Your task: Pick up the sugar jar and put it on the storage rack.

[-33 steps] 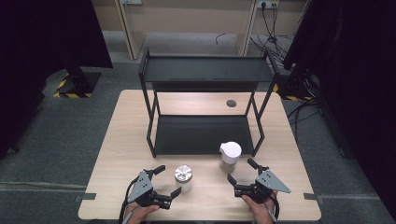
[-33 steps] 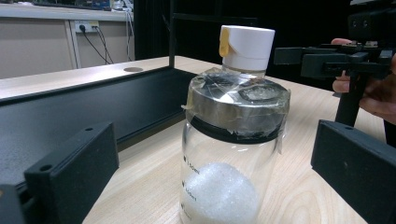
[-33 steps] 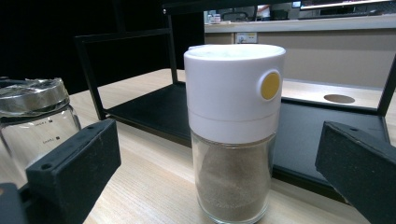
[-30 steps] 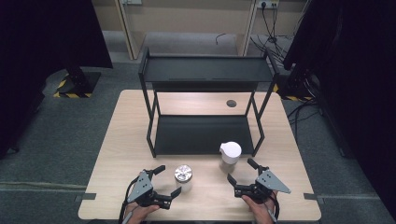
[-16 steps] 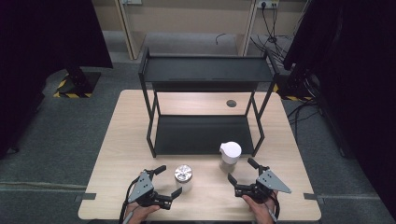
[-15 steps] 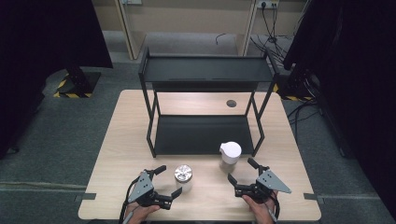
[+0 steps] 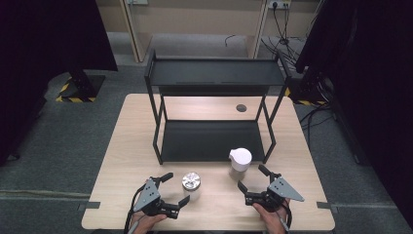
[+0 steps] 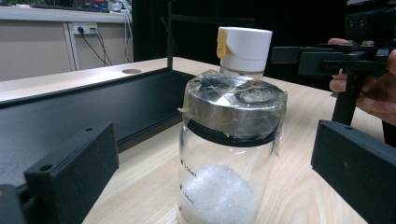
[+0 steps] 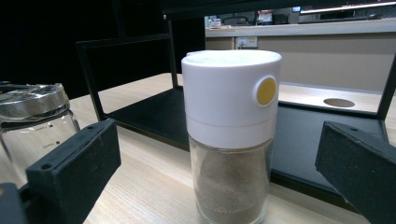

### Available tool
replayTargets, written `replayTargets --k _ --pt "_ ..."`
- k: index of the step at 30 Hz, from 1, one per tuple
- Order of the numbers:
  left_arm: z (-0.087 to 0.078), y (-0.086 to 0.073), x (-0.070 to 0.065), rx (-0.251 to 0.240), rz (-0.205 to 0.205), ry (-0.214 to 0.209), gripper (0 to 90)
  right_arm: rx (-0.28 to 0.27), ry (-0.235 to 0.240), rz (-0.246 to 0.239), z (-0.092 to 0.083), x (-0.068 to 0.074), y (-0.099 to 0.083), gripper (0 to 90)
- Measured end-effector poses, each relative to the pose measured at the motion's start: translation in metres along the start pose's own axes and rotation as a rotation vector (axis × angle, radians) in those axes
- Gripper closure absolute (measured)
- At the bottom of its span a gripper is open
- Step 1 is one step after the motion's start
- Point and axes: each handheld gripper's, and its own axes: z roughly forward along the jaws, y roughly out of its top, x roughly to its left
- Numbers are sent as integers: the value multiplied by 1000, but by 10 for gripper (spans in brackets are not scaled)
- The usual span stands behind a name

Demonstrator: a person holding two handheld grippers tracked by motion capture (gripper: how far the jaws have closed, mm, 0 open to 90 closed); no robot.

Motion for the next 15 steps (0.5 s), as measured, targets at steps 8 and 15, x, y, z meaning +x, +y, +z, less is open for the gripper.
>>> replayTargets --k 8,15 --pt "0 0 0 0 -1 1 2 -3 -3 1 0 0 0 3" --pt "-1 1 -2 2 4 0 2 -5 -7 -9 -1 1 0 3"
